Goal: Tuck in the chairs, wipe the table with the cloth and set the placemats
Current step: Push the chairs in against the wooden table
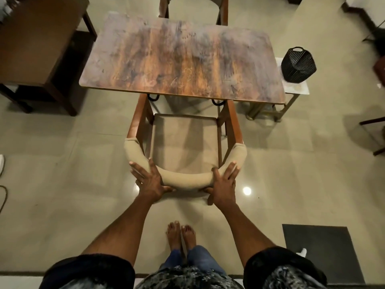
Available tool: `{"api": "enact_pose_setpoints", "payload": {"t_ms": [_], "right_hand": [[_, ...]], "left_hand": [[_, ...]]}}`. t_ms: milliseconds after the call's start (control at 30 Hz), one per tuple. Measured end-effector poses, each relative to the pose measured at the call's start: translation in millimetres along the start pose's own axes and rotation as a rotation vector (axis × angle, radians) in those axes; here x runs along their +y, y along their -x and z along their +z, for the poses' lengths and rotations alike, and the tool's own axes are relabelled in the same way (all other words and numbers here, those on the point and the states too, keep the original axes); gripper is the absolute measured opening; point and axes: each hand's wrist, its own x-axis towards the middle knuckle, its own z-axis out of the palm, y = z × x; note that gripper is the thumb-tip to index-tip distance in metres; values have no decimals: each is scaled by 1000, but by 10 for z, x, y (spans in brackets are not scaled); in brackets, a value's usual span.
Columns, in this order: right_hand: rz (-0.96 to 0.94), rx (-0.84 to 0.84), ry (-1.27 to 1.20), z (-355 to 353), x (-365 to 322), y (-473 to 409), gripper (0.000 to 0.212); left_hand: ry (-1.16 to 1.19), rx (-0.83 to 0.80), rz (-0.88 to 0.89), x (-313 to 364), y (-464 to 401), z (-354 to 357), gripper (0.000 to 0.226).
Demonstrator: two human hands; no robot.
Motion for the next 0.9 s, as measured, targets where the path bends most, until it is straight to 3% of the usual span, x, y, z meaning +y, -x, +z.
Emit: {"api": "enact_pose_setpoints", "payload": {"t_ms": [333, 533, 600, 700, 900], "right_hand": [[-2, -13, 29, -16, -48, -97, 83], [-46, -219, -11, -370, 12, -146, 95], [-22, -261, -85, -568, 8, -210, 84], [-16, -172, -208, -910, -81, -397, 73], [-76, 31, -189, -1611, 14, -806, 81]], "left_hand": [[-50, -1, -22, 14, -129, -18, 159], [-221, -96, -91, 211, -122, -224, 156], [-281, -144, 19, 383, -119, -351, 149], [-257, -105, 223, 840, -80, -516, 128], [-300, 77, 473, 1834, -74, -701, 103]]}}
